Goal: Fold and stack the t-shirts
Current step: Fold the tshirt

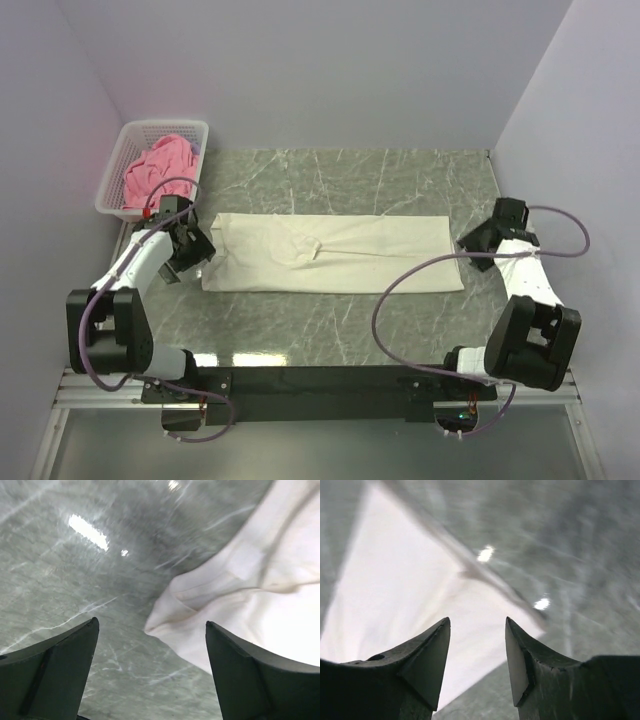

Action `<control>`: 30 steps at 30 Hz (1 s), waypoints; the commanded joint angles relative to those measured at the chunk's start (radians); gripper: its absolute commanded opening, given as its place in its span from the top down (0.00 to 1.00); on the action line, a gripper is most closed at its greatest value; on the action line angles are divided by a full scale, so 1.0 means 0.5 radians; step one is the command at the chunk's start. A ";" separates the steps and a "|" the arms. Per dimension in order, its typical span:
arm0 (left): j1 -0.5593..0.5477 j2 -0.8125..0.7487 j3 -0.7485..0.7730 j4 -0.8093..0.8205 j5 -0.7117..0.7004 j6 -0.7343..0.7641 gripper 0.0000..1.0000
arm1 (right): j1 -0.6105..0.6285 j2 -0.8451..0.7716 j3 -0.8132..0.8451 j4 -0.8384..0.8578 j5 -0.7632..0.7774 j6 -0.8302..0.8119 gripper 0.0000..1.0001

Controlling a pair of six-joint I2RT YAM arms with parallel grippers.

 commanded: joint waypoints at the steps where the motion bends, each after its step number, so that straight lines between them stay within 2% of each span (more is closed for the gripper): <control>1: -0.027 -0.139 0.131 -0.064 0.016 -0.023 0.07 | 0.205 -0.107 0.177 0.020 0.011 -0.134 0.45; 4: -0.214 -0.176 0.153 -0.061 0.035 -0.075 0.14 | 0.469 -0.058 0.239 0.038 -0.158 -0.214 0.46; 6: -0.336 -0.167 0.141 -0.015 0.084 -0.130 0.19 | 0.650 0.012 0.236 0.087 -0.396 -0.223 0.46; 9: -0.395 -0.100 0.082 0.113 0.161 -0.201 0.31 | 0.843 0.104 0.168 0.237 -0.615 -0.140 0.47; 12: -0.395 -0.008 0.006 0.230 0.194 -0.231 0.44 | 0.862 0.202 0.037 0.437 -0.741 -0.030 0.49; 16: -0.389 0.130 -0.068 0.258 0.124 -0.250 0.53 | 0.819 0.392 0.000 0.401 -0.613 -0.091 0.50; 21: -0.258 0.198 -0.206 0.264 0.032 -0.287 0.54 | 0.672 0.466 -0.111 0.422 -0.536 -0.070 0.51; 25: -0.184 0.128 -0.264 0.261 0.035 -0.265 0.54 | 0.479 0.424 -0.166 0.412 -0.456 -0.063 0.51; 30: -0.180 0.039 -0.160 0.200 0.047 -0.231 0.45 | 0.328 0.270 -0.154 0.480 -0.585 -0.073 0.51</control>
